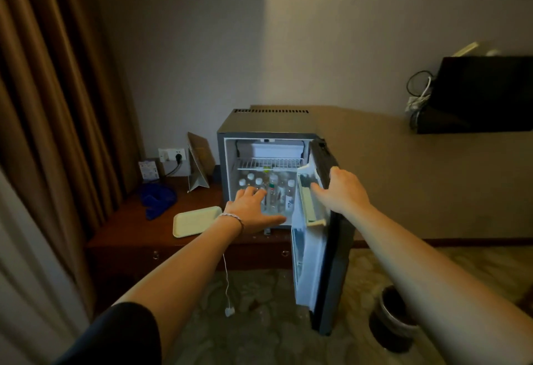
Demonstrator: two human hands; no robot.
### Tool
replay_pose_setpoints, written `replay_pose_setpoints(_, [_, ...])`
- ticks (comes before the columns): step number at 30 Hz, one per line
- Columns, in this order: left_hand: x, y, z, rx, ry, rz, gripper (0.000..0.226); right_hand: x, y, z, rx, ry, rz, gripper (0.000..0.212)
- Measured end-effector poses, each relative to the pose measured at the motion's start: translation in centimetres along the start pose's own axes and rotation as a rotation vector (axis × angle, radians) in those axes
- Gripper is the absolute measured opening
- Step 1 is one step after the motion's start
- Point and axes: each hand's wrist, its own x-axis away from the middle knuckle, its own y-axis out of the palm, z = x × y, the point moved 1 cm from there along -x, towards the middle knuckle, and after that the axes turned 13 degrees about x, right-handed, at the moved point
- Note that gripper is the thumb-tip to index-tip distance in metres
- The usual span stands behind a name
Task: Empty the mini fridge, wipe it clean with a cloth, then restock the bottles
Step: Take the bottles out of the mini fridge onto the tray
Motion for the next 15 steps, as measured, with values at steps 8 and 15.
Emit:
replay_pose_setpoints(8, [-0.2, 1.1, 0.2, -0.044, 0.002, 0.055, 0.097, 0.0, 0.0, 6.7, 0.248, -0.009, 0.060, 0.037])
replay_pose_setpoints(15, [-0.6, 1.3, 0.2, -0.064, -0.025, 0.061, 0.090, -0.7, 0.6, 9.9, 0.456, 0.036, 0.170, 0.025])
